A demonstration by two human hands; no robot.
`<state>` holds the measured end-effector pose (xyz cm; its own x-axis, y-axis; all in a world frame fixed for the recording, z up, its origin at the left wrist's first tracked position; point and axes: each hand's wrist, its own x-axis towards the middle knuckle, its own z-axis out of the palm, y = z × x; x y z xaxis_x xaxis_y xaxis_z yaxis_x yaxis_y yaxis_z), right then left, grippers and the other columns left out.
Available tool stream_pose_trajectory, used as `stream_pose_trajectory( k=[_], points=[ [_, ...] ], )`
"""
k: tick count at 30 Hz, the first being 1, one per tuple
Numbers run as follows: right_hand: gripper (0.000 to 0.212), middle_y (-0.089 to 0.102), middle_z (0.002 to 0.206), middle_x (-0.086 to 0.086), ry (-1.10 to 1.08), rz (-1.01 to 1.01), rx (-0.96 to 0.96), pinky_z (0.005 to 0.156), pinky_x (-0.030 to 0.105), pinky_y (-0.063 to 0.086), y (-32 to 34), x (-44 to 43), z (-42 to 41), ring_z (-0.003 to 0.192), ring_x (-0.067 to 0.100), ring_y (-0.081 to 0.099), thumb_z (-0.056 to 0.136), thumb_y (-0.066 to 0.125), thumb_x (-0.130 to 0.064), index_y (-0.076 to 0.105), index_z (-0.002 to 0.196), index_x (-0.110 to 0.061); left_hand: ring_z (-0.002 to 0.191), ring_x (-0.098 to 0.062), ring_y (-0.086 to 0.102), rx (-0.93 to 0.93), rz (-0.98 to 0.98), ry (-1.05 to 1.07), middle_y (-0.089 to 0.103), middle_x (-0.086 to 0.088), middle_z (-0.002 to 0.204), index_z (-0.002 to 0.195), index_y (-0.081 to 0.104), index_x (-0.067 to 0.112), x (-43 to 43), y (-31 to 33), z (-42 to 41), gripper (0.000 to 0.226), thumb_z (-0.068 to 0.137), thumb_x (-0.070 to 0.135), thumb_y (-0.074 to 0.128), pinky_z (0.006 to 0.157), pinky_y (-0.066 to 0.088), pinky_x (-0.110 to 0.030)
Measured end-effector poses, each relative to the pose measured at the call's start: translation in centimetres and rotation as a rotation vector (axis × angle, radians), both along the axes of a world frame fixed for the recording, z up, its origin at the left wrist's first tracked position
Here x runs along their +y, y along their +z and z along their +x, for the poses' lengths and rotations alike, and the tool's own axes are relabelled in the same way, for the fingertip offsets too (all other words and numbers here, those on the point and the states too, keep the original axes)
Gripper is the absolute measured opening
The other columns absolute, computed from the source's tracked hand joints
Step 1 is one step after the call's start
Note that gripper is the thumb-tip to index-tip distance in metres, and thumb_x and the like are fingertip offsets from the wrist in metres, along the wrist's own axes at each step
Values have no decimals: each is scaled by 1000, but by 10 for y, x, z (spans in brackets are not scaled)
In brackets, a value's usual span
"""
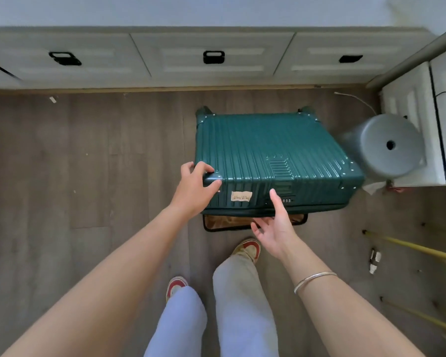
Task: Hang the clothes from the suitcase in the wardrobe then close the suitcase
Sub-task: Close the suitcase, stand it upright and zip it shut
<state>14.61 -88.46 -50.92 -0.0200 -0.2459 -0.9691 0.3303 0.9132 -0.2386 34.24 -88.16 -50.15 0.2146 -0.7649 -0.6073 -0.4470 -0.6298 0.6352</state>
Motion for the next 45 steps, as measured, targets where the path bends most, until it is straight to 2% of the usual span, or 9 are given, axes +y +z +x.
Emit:
stream_pose_trajectory(
  k=[6, 12, 16, 25, 29, 31, 35, 40, 45],
  points=[
    [63, 59, 124, 7, -91, -42, -5, 106, 37, 41, -45, 44, 12, 113, 21, 55, 75, 65, -63, 56, 121, -22, 123, -28, 47, -5, -2, -91, 21, 1, 150, 114, 52, 25, 51, -42, 3, 26, 90, 31, 62, 85, 38, -29],
    [74, 61, 115, 6, -146, -53, -43, 92, 34, 51, -90, 64, 6, 102, 21, 60, 67, 68, -70, 60, 120, -18, 110, -25, 51, -4, -13, -146, 31, 1, 132, 103, 58, 25, 78, -80, 7, 14, 91, 31, 60, 90, 44, -33],
    [61, 62, 109, 5, -129, -78, -90, 94, 32, 49, -129, 78, -6, 98, 19, 61, 71, 68, -61, 60, 115, -19, 98, -20, 55, -31, -58, 84, 46, 3, 110, 95, 57, 27, 88, -117, 3, 6, 90, 29, 57, 94, 45, -36],
    [72, 67, 119, 4, -125, -202, -166, 94, 38, 52, -213, 68, -37, 107, 22, 64, 63, 74, -62, 61, 121, -21, 119, -32, 54, 122, 27, 432, 56, -16, 128, 121, 49, 18, 96, -215, -9, 56, 92, 63, 31, 101, 43, -44],
    [65, 67, 118, 7, -24, -239, -213, 99, 40, 49, -244, 82, -38, 109, 24, 64, 69, 74, -56, 60, 120, -20, 129, -27, 47, 116, 87, 332, 52, 2, 139, 137, 43, 32, 92, -253, -12, 92, 68, 83, 11, 108, 36, -50],
    [62, 66, 118, 7, 35, -265, -198, 99, 39, 49, -254, 85, -33, 110, 24, 62, 71, 72, -55, 59, 120, -20, 117, -24, 57, 133, 70, 295, 59, 6, 130, 133, 44, 38, 90, -271, -9, 96, 57, 85, 10, 101, 45, -49],
    [61, 65, 119, 6, 99, -329, -185, 96, 38, 51, -268, 89, -31, 109, 25, 62, 72, 70, -58, 57, 120, -22, 99, -17, 65, 192, 15, 342, 64, 7, 118, 131, 46, 36, 88, -278, -1, 75, 80, 77, 9, 79, 55, -40],
    [67, 62, 122, 7, 184, -375, -143, 84, 33, 54, -271, 91, -42, 105, 28, 63, 73, 65, -65, 55, 125, -24, 85, -11, 59, 276, 6, 353, 67, 6, 90, 92, 62, 30, 87, -285, -7, 60, 92, 67, 15, 92, 46, -38],
    [60, 64, 120, 8, 134, -401, -131, 94, 37, 52, -257, 96, -55, 105, 26, 64, 78, 65, -60, 58, 123, -21, 75, -11, 55, 311, 11, 348, 63, 7, 78, 84, 59, 30, 94, -288, -22, 60, 92, 67, 13, 78, 44, -32]
  ],
)
